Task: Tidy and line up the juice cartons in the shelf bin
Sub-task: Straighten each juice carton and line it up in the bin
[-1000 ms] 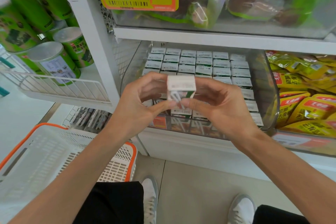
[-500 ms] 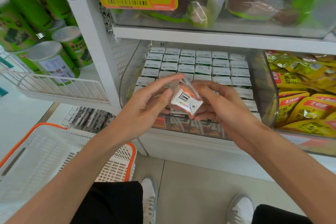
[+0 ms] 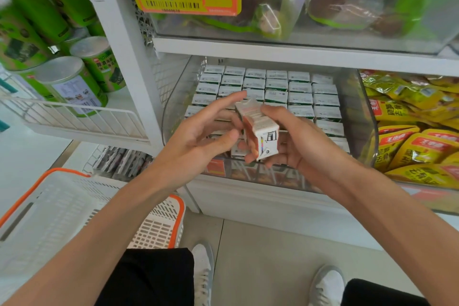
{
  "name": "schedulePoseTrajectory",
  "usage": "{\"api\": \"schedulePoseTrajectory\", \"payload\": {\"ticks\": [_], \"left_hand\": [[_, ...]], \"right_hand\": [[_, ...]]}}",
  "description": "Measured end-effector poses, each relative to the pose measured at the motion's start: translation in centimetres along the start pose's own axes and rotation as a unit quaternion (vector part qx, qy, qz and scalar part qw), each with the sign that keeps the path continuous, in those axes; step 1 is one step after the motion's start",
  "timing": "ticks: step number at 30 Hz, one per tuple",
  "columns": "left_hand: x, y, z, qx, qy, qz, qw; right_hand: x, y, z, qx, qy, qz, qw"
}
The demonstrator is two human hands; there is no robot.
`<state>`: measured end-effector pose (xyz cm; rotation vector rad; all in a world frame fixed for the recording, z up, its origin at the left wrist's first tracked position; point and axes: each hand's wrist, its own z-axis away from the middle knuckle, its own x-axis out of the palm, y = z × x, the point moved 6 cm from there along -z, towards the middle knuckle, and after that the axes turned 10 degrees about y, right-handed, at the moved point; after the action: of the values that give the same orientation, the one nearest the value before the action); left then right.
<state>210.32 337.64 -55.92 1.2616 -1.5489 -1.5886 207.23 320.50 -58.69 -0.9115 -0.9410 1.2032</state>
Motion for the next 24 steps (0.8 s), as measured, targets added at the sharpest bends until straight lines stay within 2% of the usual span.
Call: {"api": "schedulePoseTrajectory", "payload": {"ticks": [4, 7, 9, 11, 14, 16, 24], "left_hand": [[-0.4, -0.4, 0.0, -0.001, 0.020, -0.026, 0.999], [-0.4, -0.6, -0.1, -0.018, 0.033, -0.030, 0.999], [-0.5, -0.6, -0.2, -0.021, 0.039, -0.020, 0.999], [-0.6, -0.3, -0.2, -0.001, 0.046, -0.034, 0.998], [-1.0, -0.1, -0.2, 0.027, 0.068, -0.043, 0.996], [-1.5, -0.1, -0.2, 0.041, 0.090, -0.028, 0.995], [-3.3, -0.8, -0.3, 0.082, 0.108, -0.035, 0.990]], "right_hand": [[0.2, 0.0, -0.1, 0.011, -0.036, -0.081, 0.996], [0.5, 0.1, 0.0, 0.002, -0.029, -0.083, 0.996], [0.4, 0.0, -0.1, -0.029, 0.008, -0.056, 0.998], [0.1, -0.4, 0.0, -0.096, 0.054, 0.012, 0.994], [0.4, -1.4, 0.2, -0.251, 0.088, 0.153, 0.952], [1.0, -1.3, 0.2, -0.303, 0.085, 0.207, 0.926], [1.8, -1.8, -0.5, -0.306, 0.075, 0.185, 0.931]]}}
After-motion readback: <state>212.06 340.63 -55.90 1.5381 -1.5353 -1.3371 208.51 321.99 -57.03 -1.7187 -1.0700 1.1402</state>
